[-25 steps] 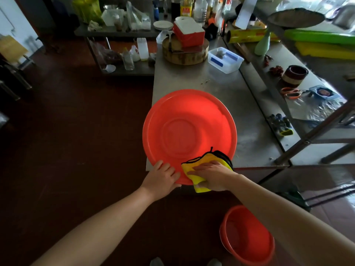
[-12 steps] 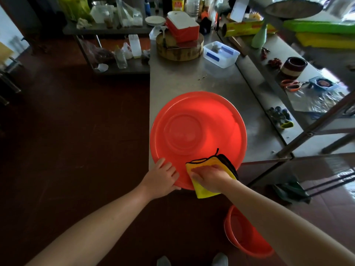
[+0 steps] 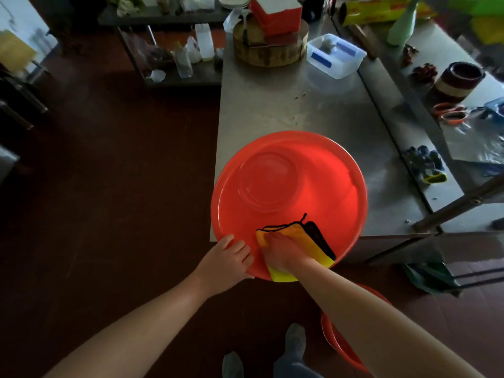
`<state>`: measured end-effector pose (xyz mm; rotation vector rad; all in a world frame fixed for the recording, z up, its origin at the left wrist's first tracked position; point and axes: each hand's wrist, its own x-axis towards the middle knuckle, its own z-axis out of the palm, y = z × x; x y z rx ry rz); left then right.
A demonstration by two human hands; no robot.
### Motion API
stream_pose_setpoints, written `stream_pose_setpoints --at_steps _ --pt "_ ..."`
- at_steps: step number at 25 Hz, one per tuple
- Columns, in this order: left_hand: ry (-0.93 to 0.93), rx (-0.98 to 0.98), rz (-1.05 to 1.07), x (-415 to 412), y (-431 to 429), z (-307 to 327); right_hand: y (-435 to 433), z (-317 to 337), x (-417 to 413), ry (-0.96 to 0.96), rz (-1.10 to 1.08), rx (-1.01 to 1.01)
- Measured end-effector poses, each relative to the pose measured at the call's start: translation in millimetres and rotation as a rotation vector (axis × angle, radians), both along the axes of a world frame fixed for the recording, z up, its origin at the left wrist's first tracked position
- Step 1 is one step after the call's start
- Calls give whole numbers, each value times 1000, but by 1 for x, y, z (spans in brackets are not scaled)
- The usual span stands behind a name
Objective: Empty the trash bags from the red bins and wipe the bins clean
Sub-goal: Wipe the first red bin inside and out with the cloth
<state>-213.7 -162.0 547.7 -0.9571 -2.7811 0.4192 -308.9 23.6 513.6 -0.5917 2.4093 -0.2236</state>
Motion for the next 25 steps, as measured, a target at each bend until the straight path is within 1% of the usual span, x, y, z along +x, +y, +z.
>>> stream_pose_setpoints --at_steps 3,5,7,9,11,13,16,17,19,22,25 --pt "13 -4 -13 -1 8 -3 4 -5 -21 -13 21 -43" --pt "23 -5 -5 -2 14 -3 5 -5 -28 66 71 49" --pt "40 -17 32 -5 16 4 6 0 -32 124 85 211" --pt "37 -27 59 -10 19 11 11 5 -36 66 55 315" --pt "52 -17 65 -13 24 14 14 11 -40 -22 59 348" --pt "84 -9 39 -16 28 14 8 14 -46 -85 53 280" --pt "98 15 -8 -20 26 12 -10 7 -51 -137 -35 27" --pt "100 14 -14 -20 24 13 -15 4 -53 -136 -30 -18" --pt "97 10 -25 -20 19 12 -22 -3 -59 -93 75 18" --pt "71 13 -71 -20 14 5 -16 -19 -64 -27 120 121" --pt "72 38 -119 -21 13 0 17 -32 -80 233 220 259"
